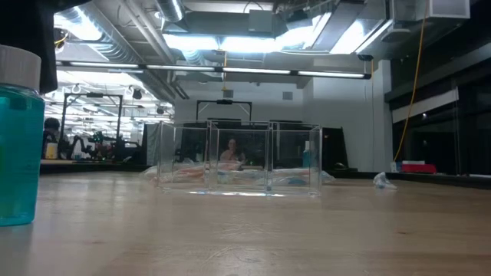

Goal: Pick & Place toothbrushing station
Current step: Put the blue mouthwash into the transparent organizer

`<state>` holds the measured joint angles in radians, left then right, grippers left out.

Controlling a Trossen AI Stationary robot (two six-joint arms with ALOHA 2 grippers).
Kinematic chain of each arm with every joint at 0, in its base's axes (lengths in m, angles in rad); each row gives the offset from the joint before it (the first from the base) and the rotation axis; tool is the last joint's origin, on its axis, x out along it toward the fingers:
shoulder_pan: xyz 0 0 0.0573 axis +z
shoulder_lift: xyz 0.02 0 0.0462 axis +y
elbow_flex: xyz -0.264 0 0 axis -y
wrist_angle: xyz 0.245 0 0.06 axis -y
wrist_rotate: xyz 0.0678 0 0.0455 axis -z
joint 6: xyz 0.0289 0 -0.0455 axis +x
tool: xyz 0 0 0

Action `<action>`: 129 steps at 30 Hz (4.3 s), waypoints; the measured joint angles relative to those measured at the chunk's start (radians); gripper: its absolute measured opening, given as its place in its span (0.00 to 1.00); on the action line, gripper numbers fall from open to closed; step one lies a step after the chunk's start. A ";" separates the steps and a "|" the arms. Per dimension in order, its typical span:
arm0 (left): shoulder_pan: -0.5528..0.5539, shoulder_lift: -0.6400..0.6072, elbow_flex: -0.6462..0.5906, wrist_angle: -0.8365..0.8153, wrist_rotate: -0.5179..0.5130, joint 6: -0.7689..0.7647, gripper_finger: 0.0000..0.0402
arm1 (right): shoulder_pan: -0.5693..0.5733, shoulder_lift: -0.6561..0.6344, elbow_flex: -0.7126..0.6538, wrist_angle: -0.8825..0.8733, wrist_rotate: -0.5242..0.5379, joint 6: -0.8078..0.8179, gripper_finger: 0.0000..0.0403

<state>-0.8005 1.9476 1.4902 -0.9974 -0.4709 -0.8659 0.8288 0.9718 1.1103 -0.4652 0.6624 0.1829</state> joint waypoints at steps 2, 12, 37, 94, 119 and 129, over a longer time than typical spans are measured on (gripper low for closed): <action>0.000 0.000 0.000 0.000 0.000 -0.001 0.42 | 0.000 0.000 0.000 0.000 0.000 0.000 0.03; 0.011 -0.001 0.000 0.001 -0.007 0.016 0.22 | 0.000 0.016 0.000 0.000 0.003 0.007 0.03; 0.352 -0.318 0.047 0.063 -0.146 0.220 0.22 | 0.038 0.080 0.000 0.000 0.023 -0.008 0.03; 0.671 -0.160 -0.234 0.455 0.337 0.612 0.22 | 0.342 0.080 0.000 -0.007 0.317 0.021 0.03; 0.672 -0.163 -0.185 0.355 0.309 0.618 0.26 | 0.342 0.100 0.000 -0.008 0.316 0.032 0.03; 0.672 -0.164 -0.185 0.369 0.332 0.644 0.27 | 0.343 0.100 0.000 -0.008 0.313 0.034 0.03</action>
<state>-0.1287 1.7841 1.3056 -0.6287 -0.1394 -0.2222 1.1716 1.0721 1.1107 -0.4728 0.9756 0.2169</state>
